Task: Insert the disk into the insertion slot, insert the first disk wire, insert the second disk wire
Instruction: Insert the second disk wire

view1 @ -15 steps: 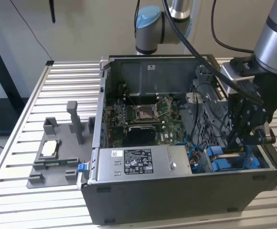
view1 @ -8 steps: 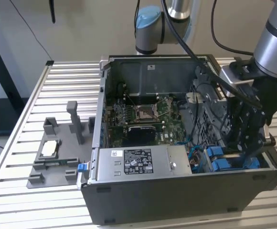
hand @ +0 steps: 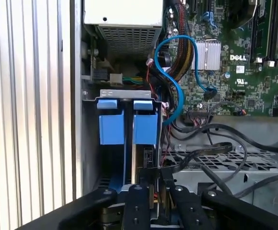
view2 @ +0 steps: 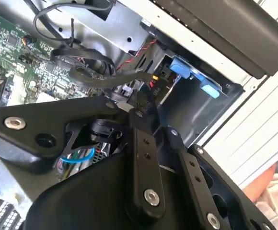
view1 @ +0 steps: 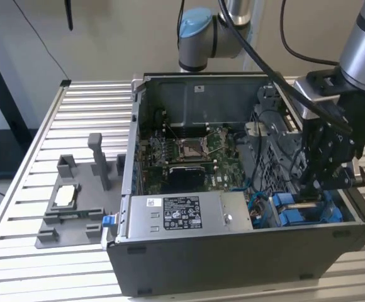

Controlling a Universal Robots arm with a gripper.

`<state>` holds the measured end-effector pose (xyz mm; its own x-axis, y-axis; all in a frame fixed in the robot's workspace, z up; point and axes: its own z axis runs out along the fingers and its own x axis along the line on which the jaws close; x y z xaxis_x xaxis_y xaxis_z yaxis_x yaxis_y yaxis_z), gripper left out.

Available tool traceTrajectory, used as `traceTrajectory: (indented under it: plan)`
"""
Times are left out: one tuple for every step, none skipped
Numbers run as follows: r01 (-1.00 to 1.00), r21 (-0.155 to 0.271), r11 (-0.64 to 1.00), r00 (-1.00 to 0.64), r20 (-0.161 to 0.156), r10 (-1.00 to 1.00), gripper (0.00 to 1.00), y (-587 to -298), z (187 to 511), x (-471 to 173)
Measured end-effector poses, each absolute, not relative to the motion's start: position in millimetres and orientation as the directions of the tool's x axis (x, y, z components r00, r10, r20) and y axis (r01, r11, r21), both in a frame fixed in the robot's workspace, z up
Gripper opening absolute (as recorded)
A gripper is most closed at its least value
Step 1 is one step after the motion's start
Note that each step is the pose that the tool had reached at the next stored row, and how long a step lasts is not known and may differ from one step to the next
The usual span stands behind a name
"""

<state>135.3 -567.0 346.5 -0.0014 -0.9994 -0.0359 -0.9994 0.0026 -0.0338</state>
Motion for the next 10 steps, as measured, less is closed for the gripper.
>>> traceTrajectory:
  plan:
    - [-0.999, -0.033, 0.003, -0.002, -0.036, -0.999, 0.24, -567.0, 348.2, 135.3]
    - [-0.999, -0.033, 0.003, -0.001, -0.036, -0.999, 0.24, -567.0, 349.6, 135.3]
    - [-0.999, -0.033, 0.003, -0.002, -0.036, -0.999, 0.24, -567.0, 351.4, 135.4]
    - [-0.999, -0.033, 0.003, -0.001, -0.036, -0.999, 0.24, -567.1, 353.4, 135.4]
    - [-0.999, -0.032, 0.003, -0.001, -0.036, -0.999, 0.24, -567.0, 355.0, 135.4]
    - [-0.999, -0.032, 0.003, -0.001, -0.036, -0.999, 0.24, -567.1, 355.3, 135.4]
    - [-0.999, -0.032, 0.003, -0.002, -0.036, -0.999, 0.24, -567.0, 355.3, 135.4]
    - [-0.999, -0.032, 0.003, -0.001, -0.036, -0.999, 0.24, -567.0, 355.5, 135.4]
    - [-0.999, -0.032, 0.003, -0.002, -0.036, -0.999, 0.24, -567.1, 356.9, 135.4]
    - [-0.999, -0.032, 0.003, -0.002, -0.036, -0.999, 0.24, -567.1, 358.8, 135.4]
